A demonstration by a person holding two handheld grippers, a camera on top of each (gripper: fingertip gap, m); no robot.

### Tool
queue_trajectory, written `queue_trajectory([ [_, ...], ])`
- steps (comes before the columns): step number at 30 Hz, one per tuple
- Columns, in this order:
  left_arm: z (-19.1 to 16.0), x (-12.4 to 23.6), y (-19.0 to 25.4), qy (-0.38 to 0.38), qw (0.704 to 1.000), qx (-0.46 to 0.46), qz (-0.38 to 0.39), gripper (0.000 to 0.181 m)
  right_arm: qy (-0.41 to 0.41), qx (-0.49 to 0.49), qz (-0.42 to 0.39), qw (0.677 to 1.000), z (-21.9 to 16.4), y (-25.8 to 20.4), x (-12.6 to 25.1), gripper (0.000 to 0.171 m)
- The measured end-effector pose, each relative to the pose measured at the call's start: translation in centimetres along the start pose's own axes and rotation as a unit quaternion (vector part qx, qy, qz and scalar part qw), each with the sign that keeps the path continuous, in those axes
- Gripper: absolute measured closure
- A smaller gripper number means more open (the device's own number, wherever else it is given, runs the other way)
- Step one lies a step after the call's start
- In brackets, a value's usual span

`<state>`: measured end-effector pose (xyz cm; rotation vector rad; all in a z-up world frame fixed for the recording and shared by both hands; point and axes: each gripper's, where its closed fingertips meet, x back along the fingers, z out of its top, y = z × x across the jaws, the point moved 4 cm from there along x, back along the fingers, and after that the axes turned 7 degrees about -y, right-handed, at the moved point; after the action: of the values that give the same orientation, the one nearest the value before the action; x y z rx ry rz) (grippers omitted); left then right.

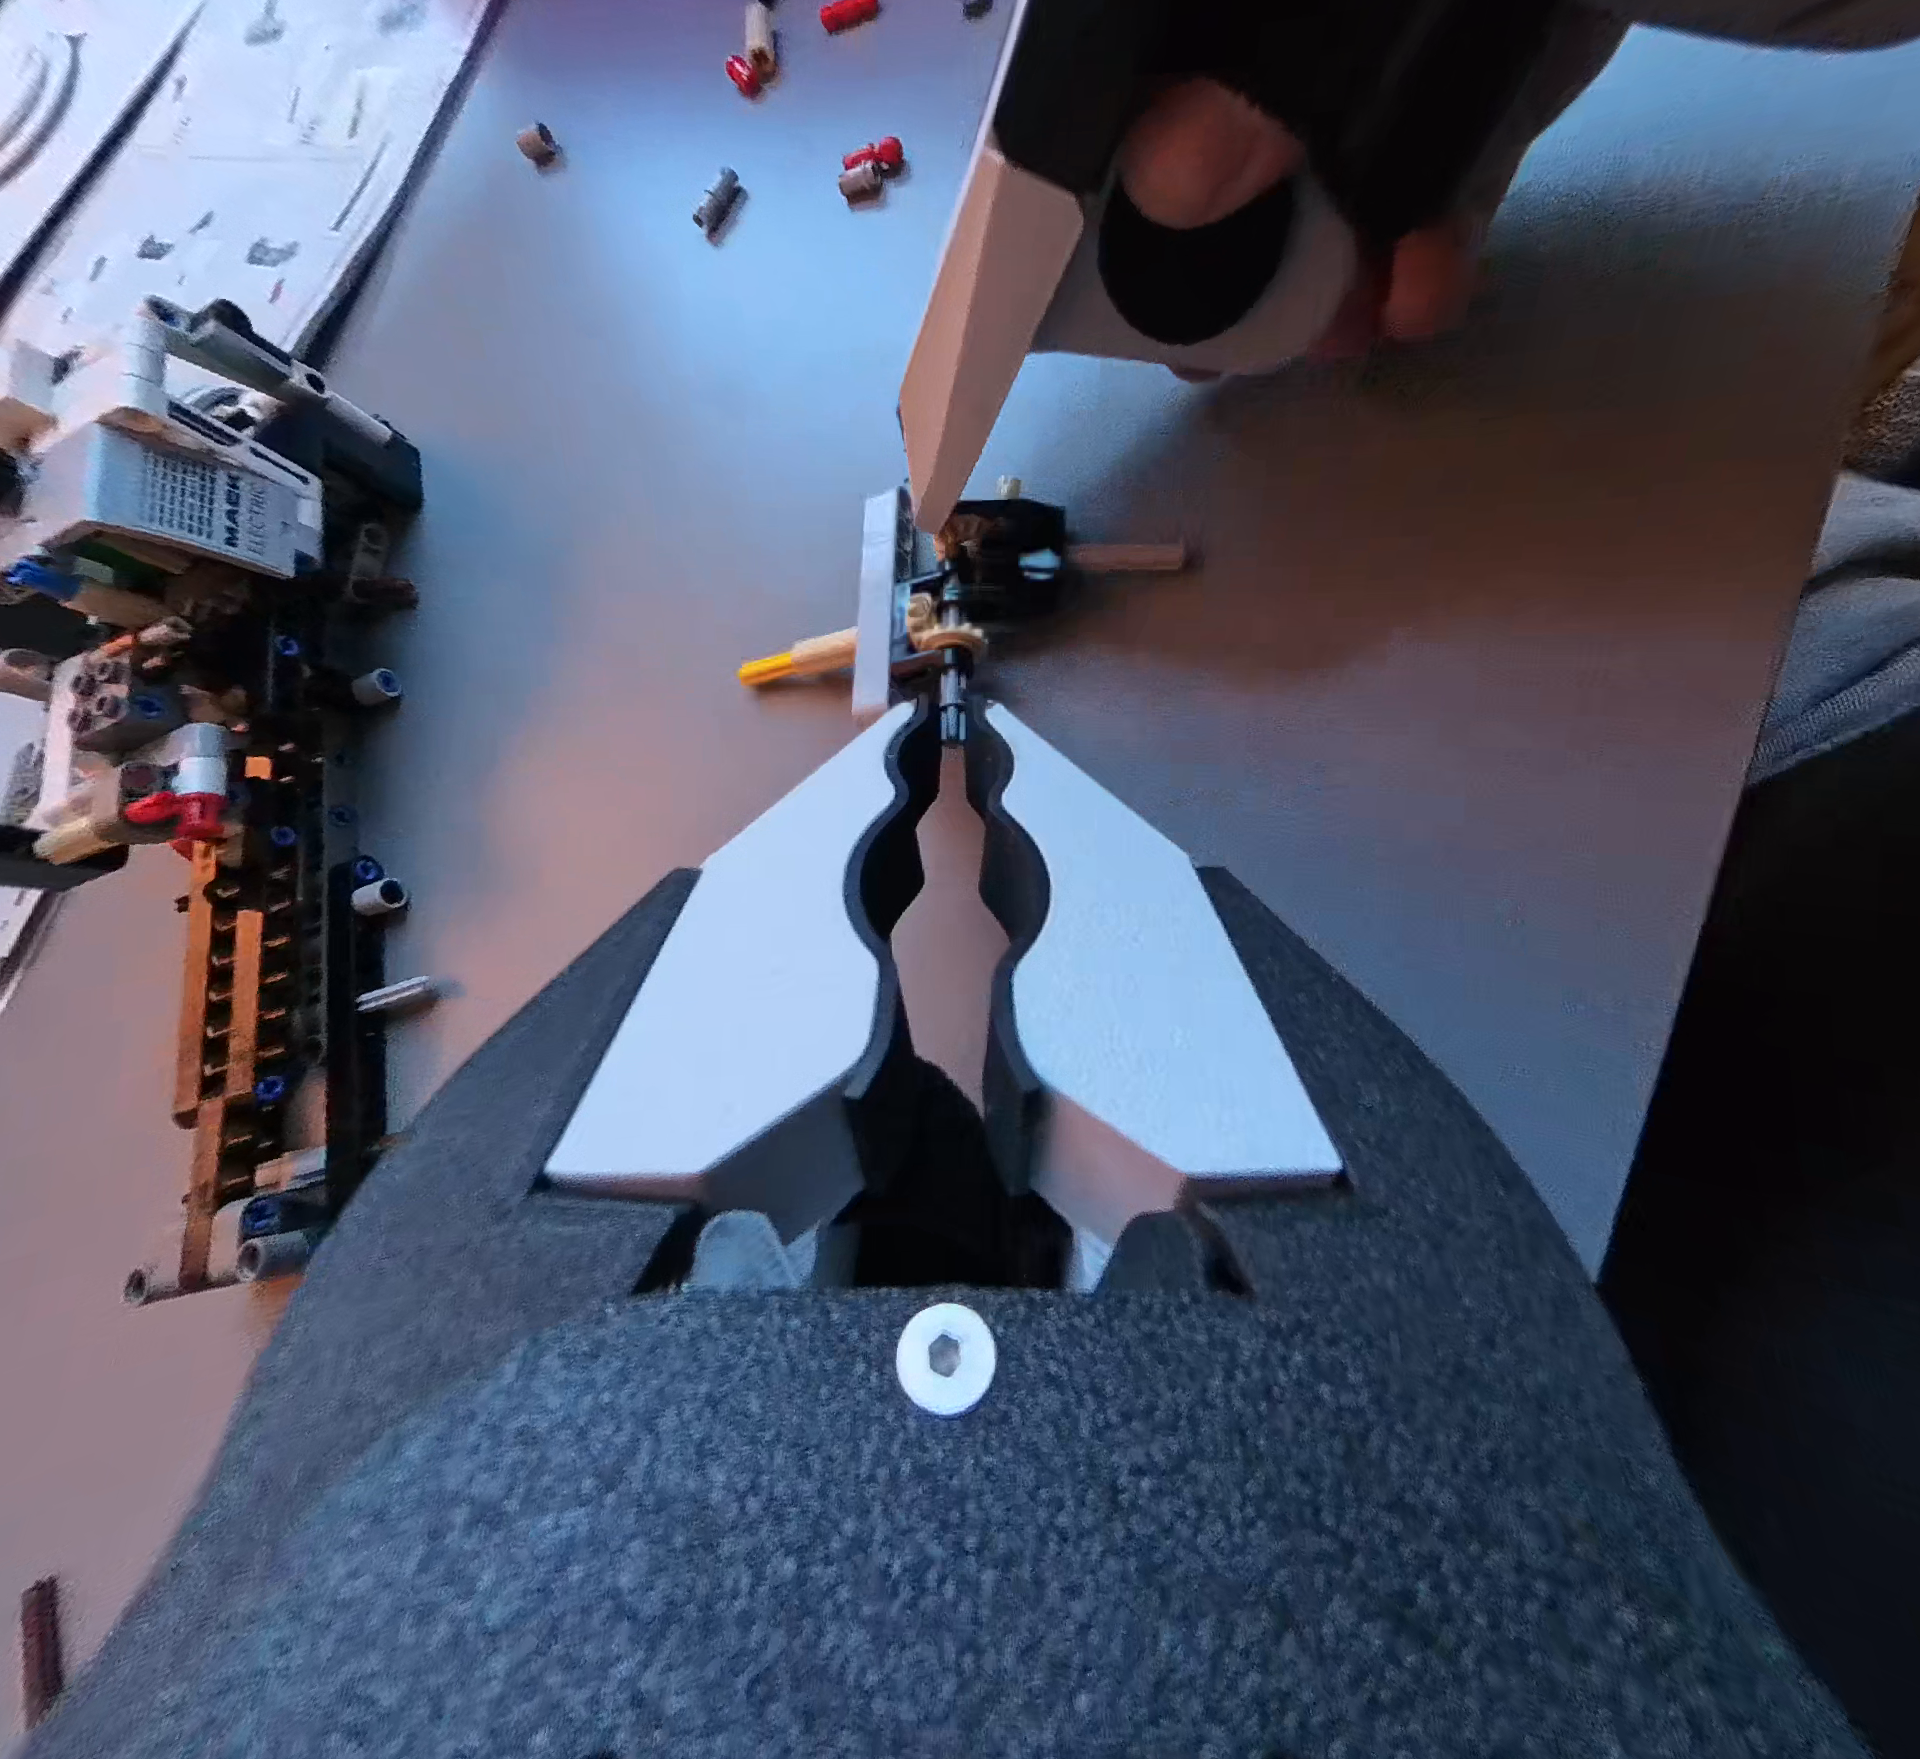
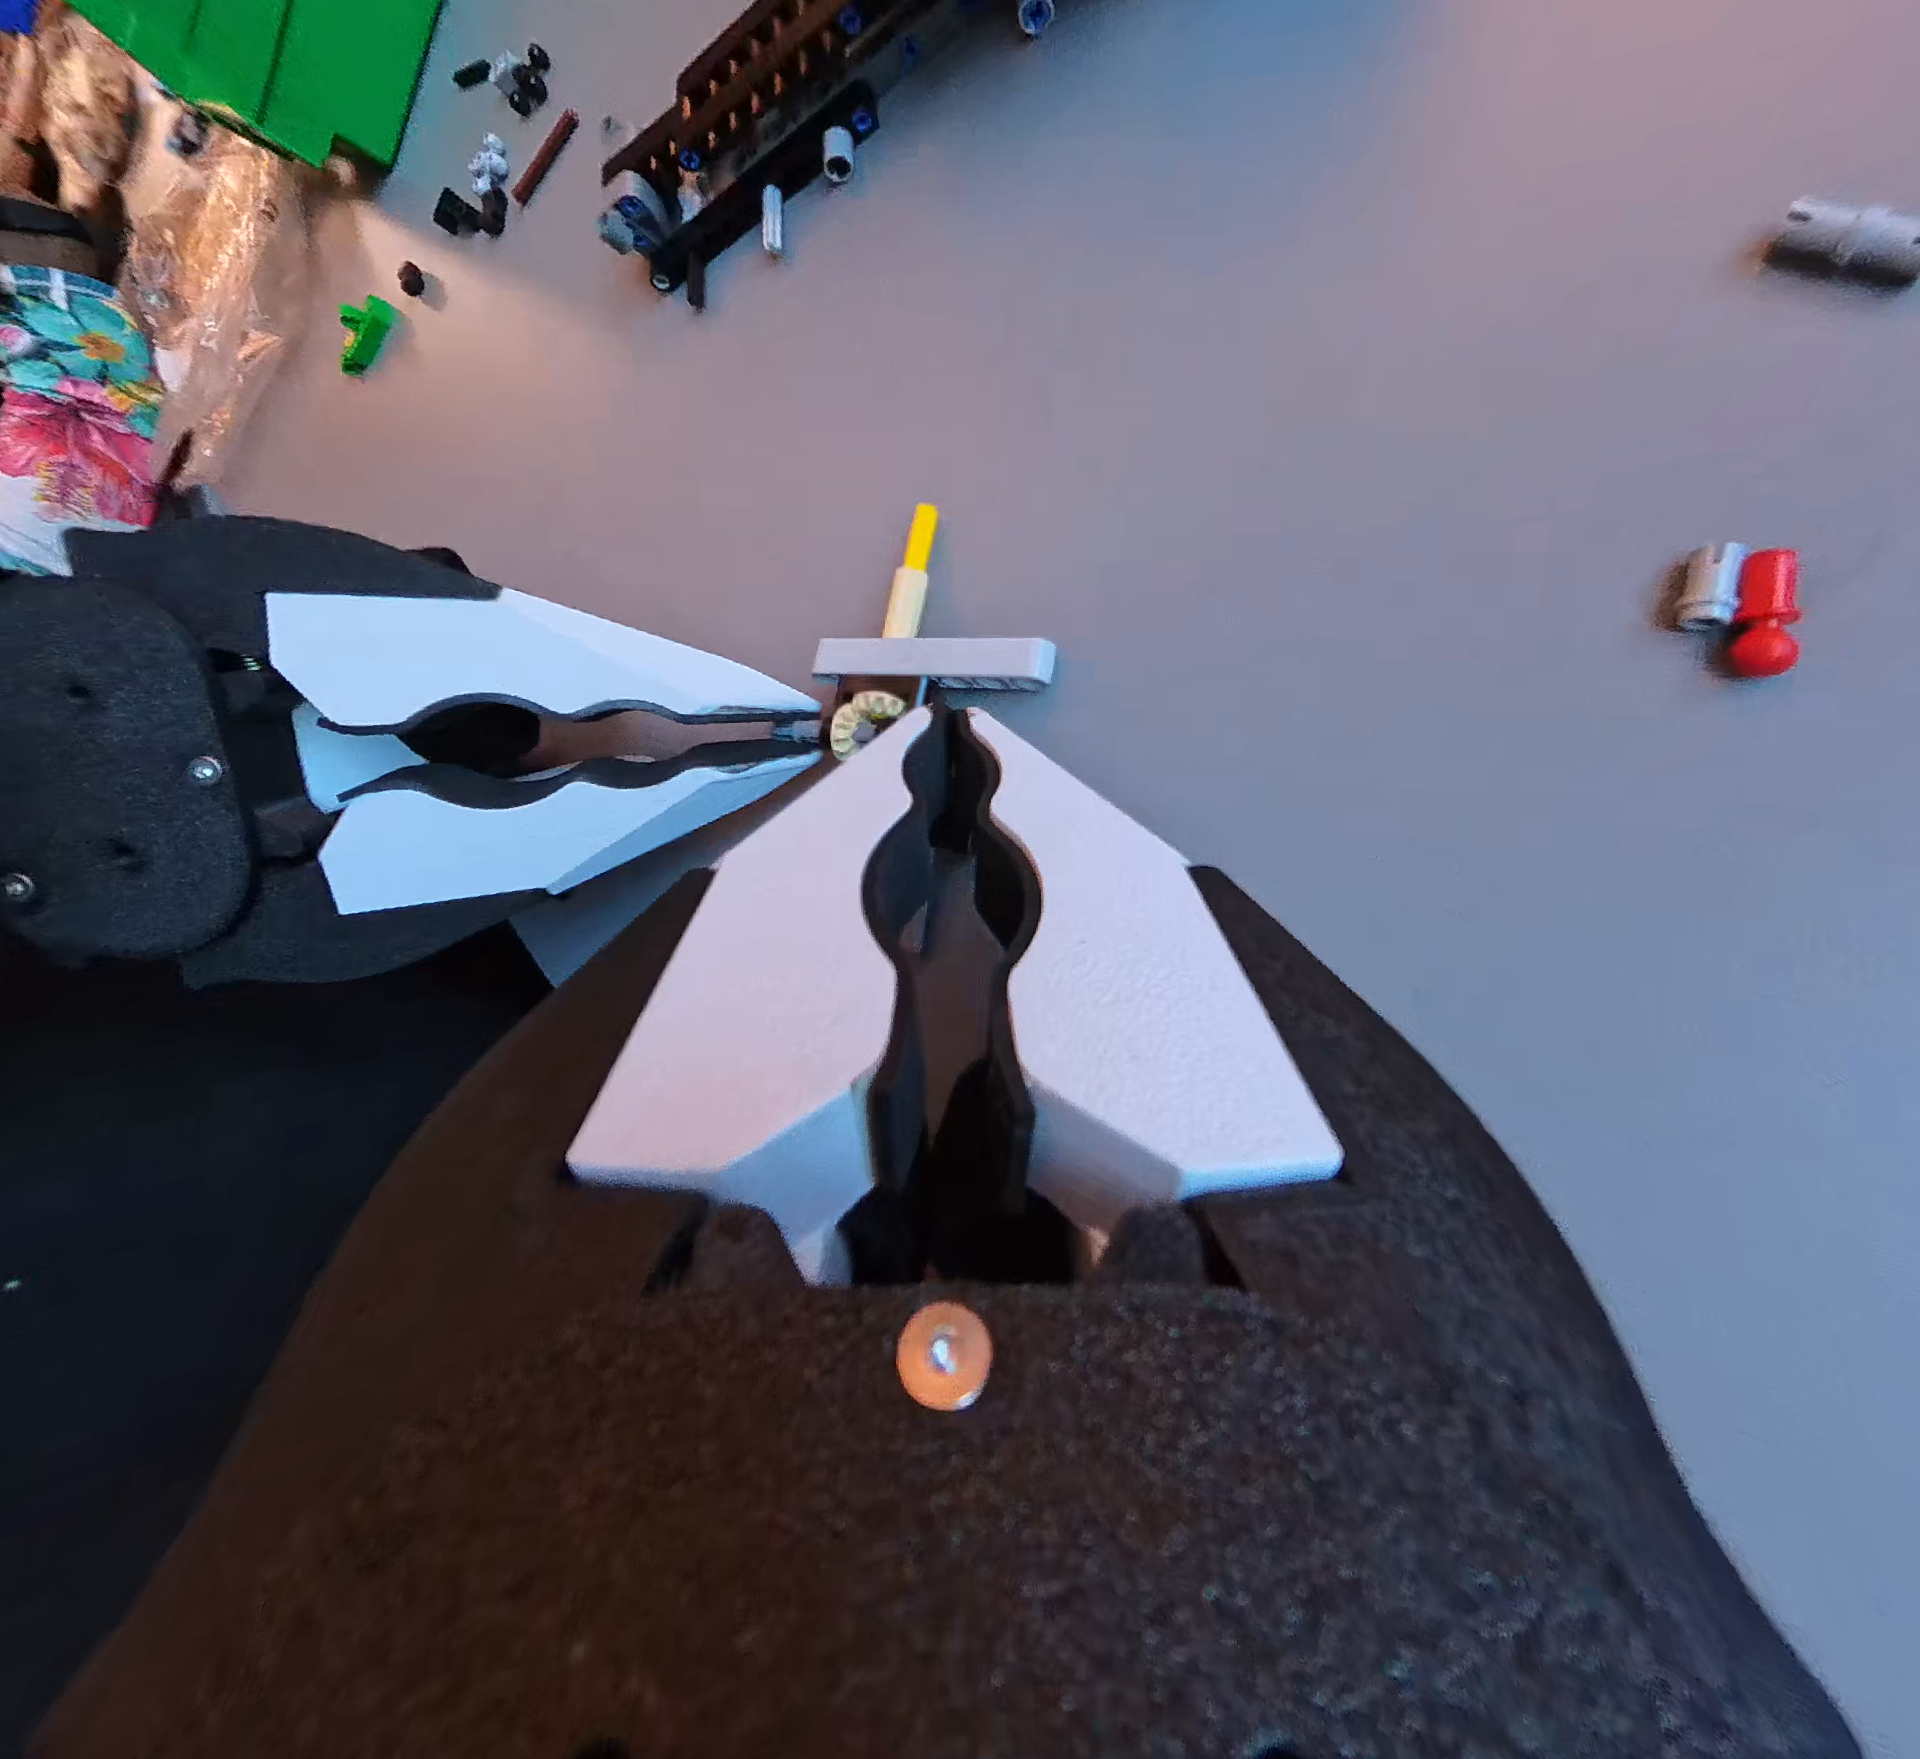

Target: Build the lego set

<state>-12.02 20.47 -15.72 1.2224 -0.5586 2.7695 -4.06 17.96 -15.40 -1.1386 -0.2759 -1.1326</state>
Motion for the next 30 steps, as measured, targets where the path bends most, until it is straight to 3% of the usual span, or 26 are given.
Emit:
queue_trajectory([
  [20,-0.1,-0.5,0.4,-0.002,0.999,0.019,-0.04,0.179,0.046,0.0,0.031,0.998,0.0,0.2,0.6,0.171],
  [24,-0.2,-0.5,0.3,-0.001,0.999,0.022,-0.04,0.179,0.008,0.113,-0.015,0.993,0.0,-0.1,1.1,0.166],
  [30,-0.2,-0.5,0.3,0.0,0.999,0.019,-0.038,0.179,-0.059,0.281,-0.107,0.952,0.7,-0.2,0.8,0.157],
])
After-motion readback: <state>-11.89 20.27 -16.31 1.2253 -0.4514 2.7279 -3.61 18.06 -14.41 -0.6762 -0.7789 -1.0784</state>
